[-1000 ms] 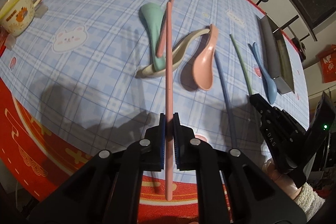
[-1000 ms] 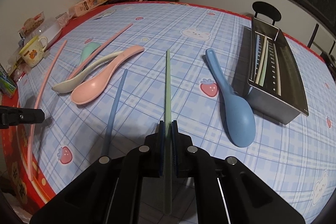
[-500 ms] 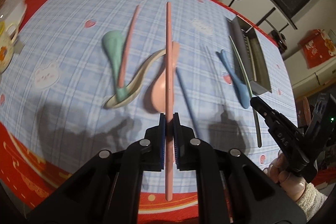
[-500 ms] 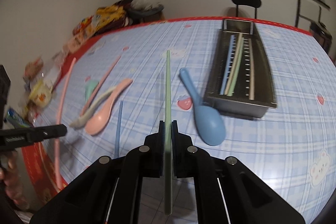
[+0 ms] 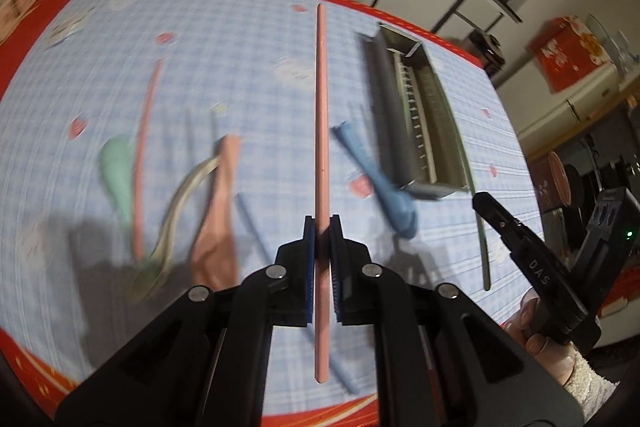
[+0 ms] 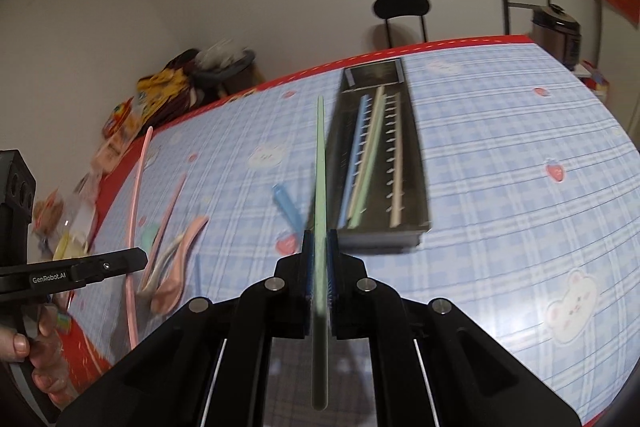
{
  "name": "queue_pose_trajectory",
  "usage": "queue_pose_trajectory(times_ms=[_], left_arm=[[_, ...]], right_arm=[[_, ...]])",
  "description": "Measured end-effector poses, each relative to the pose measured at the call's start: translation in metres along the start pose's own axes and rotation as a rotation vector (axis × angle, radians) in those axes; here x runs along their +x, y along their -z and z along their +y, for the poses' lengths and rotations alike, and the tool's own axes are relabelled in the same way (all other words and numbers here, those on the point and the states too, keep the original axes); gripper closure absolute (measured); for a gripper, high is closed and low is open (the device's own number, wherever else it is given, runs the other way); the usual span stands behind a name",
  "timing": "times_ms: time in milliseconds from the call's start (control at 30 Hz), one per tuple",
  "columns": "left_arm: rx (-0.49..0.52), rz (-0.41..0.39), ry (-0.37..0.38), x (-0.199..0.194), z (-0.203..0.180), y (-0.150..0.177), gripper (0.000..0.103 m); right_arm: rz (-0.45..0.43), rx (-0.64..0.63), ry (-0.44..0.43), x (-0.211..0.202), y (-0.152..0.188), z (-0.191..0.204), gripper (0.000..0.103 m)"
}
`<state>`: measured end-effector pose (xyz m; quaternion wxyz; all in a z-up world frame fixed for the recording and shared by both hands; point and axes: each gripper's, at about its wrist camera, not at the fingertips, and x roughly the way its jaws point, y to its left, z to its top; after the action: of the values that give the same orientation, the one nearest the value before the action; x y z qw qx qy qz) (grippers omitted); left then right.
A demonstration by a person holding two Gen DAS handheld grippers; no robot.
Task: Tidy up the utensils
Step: 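Carry the pink chopstick to the steel basket with the left tool while the right tool carries green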
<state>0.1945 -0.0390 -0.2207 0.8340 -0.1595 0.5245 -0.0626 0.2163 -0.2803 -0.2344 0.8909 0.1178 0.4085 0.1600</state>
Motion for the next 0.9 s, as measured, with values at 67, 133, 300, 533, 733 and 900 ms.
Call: queue_pose_trajectory(times_ms=[67, 133, 300, 533, 733, 900], left_arm=[[0.01, 0.012, 0.032, 0.008, -0.009, -0.013, 0.092], [0.024, 0.028, 0.057, 0.018, -0.019, -0.026, 0.092], [0.053, 0.067, 0.127, 0.051, -0.048, -0.063, 0.092], [0.051, 0.11, 0.203, 0.1, -0.073, -0.116, 0.092], [0.011, 0.155, 0.242, 0.139, -0.082, -0.148, 0.092], [0.007, 0.193, 0.241, 0.164, -0.083, -0.159, 0.092]], right_arm=[[-0.005, 0.019, 0.016, 0.003, -0.007, -0.007, 0.096], [-0.01, 0.041, 0.034, 0.008, -0.016, -0.016, 0.096], [-0.008, 0.111, 0.063, 0.024, -0.036, -0.033, 0.096], [-0.008, 0.133, 0.083, 0.052, -0.062, -0.037, 0.096], [-0.003, 0.154, 0.099, 0.075, -0.079, -0.043, 0.096], [0.009, 0.14, 0.11, 0.088, -0.086, -0.044, 0.096]])
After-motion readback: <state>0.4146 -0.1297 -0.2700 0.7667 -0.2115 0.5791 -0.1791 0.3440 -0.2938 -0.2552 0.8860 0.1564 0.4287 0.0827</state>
